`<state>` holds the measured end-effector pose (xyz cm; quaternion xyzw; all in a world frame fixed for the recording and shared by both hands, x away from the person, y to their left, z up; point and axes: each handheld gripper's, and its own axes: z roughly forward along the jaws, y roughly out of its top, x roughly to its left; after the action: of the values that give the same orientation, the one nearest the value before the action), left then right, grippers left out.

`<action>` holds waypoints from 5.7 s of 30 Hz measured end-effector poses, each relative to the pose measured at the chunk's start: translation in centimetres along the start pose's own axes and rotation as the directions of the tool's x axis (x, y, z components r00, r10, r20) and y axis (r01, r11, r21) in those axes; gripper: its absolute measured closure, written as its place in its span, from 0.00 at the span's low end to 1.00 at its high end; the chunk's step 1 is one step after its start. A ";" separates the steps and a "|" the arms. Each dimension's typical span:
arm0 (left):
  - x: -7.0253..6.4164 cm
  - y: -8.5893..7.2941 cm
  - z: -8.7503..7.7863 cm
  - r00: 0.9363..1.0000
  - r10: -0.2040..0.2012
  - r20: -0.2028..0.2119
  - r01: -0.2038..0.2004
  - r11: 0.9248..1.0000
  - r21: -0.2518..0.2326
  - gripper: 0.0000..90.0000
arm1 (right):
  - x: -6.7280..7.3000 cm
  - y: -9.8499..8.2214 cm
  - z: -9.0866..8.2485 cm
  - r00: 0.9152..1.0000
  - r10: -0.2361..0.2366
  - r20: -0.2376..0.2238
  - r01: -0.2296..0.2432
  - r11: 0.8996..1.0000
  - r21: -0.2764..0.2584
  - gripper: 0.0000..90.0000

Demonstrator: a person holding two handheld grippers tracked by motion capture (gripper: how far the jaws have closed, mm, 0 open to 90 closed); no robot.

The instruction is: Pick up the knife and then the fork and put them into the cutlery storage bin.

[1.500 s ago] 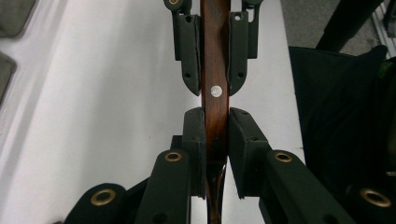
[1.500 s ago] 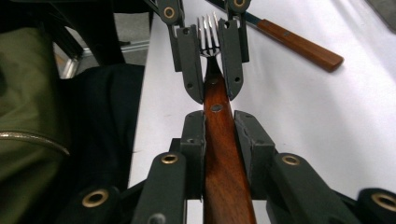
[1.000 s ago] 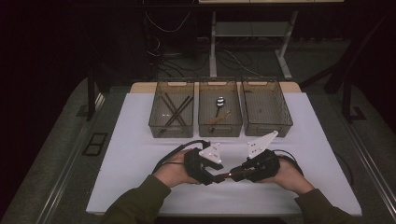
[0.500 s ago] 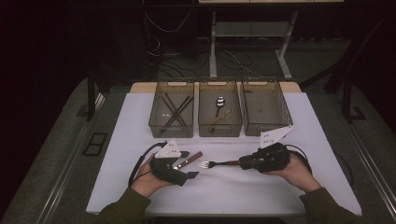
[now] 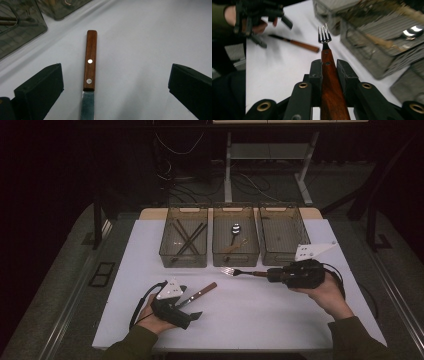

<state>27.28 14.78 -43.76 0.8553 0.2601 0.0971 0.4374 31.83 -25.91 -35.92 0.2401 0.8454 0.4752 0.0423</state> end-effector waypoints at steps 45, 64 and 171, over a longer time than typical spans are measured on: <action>0.4 -0.1 -0.1 0.998 -0.040 -0.053 0.041 0.999 0.017 0.00 | -14.1 0.4 0.0 0.759 0.363 0.541 -0.374 0.923 -0.095 0.84; 0.7 0.0 -0.3 0.997 -0.016 -0.074 0.019 0.999 0.046 0.00 | -10.7 0.2 -2.0 0.822 0.299 0.485 -0.266 0.954 -0.138 0.33; -6.6 11.0 5.8 0.816 0.398 0.419 -0.492 0.859 0.141 0.85 | 6.1 -1.1 7.6 0.935 -0.231 -0.269 0.315 0.888 0.335 0.49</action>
<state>27.90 1.93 -38.08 0.9415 -0.0274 -0.0009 0.3358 28.27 -17.75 -40.02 0.0671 0.9448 0.3191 -0.0319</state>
